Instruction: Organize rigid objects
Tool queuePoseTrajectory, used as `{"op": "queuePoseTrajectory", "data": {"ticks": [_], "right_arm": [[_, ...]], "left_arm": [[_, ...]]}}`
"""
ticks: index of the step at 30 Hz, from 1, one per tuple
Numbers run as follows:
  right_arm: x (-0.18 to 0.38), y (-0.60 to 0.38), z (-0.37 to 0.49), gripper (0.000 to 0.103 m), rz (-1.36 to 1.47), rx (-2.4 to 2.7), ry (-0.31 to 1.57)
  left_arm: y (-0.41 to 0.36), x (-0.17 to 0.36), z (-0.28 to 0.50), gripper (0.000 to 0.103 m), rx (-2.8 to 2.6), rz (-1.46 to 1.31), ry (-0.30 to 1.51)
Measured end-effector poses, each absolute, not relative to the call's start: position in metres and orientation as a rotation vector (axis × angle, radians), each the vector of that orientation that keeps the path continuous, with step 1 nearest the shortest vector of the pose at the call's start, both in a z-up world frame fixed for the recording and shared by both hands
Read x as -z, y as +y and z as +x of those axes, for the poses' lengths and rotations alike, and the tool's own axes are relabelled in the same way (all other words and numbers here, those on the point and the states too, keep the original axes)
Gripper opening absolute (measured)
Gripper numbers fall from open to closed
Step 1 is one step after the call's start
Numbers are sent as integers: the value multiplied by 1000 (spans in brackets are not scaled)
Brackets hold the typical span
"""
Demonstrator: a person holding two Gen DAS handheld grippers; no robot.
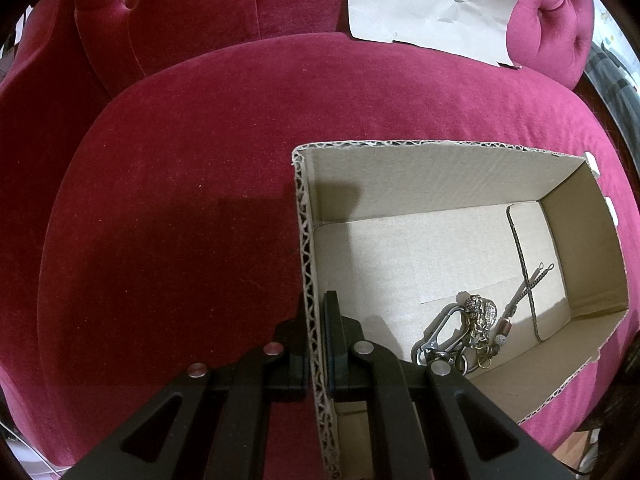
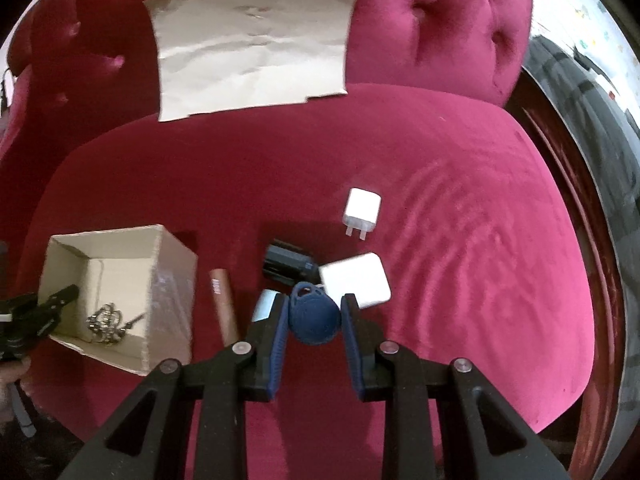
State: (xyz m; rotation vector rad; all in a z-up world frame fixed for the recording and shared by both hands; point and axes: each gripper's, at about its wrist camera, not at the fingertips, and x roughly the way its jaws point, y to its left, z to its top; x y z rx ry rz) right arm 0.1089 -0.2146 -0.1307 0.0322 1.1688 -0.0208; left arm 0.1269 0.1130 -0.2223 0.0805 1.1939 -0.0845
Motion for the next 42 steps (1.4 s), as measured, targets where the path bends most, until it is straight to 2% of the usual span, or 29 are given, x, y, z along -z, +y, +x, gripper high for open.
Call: {"op": "queuePoseTrajectory", "data": {"ticks": [20, 42], "right_arm": [[102, -140, 124, 27, -26, -139, 1114], [117, -64, 125, 27, -41, -266, 1123]], "left_arm": [[115, 222, 126, 5, 86, 76, 1193], [116, 223, 126, 5, 88, 75, 1194]]}}
